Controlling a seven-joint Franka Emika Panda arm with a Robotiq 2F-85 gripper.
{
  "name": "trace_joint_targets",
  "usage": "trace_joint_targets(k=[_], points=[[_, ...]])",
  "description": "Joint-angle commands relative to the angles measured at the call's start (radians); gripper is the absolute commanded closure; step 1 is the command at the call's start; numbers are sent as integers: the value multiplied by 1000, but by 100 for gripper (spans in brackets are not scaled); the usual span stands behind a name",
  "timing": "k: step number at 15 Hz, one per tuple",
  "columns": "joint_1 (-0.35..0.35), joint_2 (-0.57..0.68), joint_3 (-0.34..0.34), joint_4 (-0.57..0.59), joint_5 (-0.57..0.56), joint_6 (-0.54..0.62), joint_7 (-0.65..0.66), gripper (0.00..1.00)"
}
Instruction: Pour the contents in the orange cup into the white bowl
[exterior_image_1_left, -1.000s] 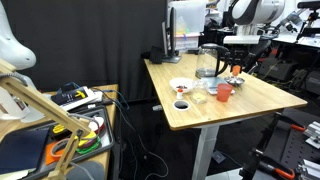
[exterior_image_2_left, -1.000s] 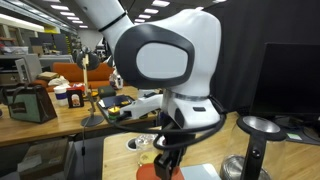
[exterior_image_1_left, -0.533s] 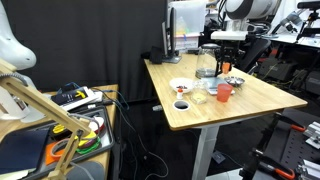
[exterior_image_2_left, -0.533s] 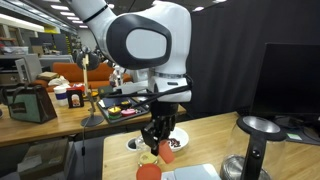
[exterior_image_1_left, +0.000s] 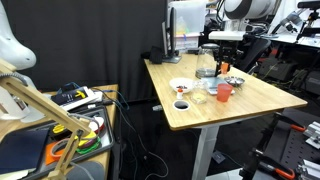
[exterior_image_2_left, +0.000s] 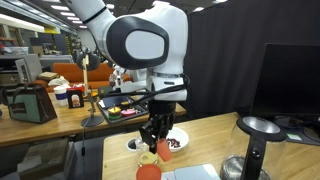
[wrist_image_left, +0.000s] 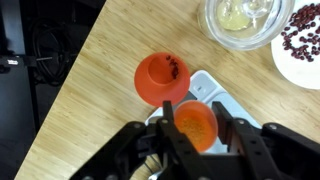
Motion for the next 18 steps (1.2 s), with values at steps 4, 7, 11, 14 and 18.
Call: trace_joint_targets(k=[4, 7, 11, 14, 18], points=[[-14, 0, 14, 1, -2, -2, 1, 58], [-8, 9, 20, 26, -5, -11, 10, 83], [10, 56, 45, 129, -11, -50, 53, 83], [34, 125, 54, 237, -53, -77, 136, 83], [86, 275, 48, 417, -133, -142, 234, 83]])
